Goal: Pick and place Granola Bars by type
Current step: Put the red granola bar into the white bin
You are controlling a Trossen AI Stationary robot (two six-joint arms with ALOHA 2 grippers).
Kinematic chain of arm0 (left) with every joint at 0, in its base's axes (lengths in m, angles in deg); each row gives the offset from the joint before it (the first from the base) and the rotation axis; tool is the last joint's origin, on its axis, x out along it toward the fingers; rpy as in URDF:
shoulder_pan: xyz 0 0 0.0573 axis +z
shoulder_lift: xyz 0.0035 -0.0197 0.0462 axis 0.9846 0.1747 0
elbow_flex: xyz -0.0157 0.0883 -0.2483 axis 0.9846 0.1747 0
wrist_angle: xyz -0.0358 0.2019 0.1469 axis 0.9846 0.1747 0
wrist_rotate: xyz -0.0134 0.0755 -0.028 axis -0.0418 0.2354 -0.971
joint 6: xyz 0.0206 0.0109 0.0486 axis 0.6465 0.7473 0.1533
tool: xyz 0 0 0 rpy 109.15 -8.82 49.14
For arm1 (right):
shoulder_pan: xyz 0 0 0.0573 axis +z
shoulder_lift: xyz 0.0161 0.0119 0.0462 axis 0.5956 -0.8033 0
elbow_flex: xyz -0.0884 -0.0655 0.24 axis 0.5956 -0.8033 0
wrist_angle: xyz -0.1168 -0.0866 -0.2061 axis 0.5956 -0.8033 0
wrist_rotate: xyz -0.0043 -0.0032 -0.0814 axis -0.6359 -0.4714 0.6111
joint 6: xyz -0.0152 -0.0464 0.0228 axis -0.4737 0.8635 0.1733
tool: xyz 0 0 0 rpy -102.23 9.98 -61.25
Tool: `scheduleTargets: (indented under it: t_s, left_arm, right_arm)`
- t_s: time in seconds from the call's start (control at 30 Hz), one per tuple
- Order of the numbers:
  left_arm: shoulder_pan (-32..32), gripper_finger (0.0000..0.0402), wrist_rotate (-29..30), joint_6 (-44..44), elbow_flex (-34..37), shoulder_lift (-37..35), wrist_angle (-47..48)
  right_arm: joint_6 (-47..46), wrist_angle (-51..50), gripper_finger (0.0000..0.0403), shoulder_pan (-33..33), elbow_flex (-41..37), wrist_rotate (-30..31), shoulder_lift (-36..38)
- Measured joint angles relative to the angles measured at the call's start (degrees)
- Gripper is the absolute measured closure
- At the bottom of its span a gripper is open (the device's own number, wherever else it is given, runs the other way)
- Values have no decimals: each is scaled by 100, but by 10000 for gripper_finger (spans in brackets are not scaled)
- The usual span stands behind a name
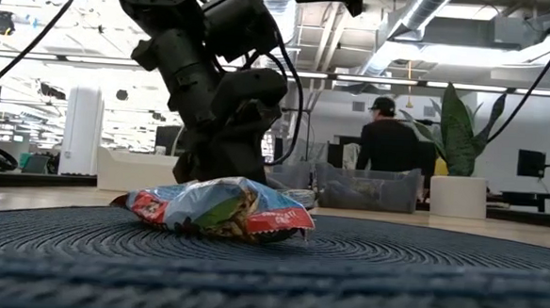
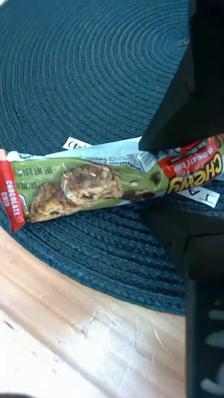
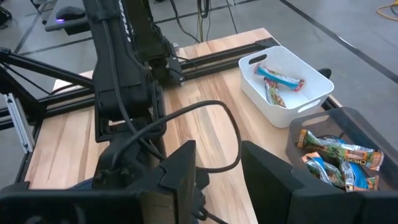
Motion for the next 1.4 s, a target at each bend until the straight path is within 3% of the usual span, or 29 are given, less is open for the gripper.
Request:
scheduleTargets:
  t_s: [0.47,0.77,1.0,1.13,1.4]
  left_arm:
    - [59,377,468,525,-522,25,1074]
    - [245,376,813,512,-512,-192,1441]
    - [463,379,1414,481,-509,-1087,1645]
    - [639,380,2095,475,-514,-1637,2086]
    - [1520,379,2803,586,-514,-2402,3021]
  right_arm:
    - [2,-3,282,0,-2,0,0]
    - [2,-13,282,0,-2,2,0]
    - [2,-41,282,-2,0,2,0]
    - [2,-40,282,-8,-2,4,0]
    - [2,-18,282,-7,-2,29,0]
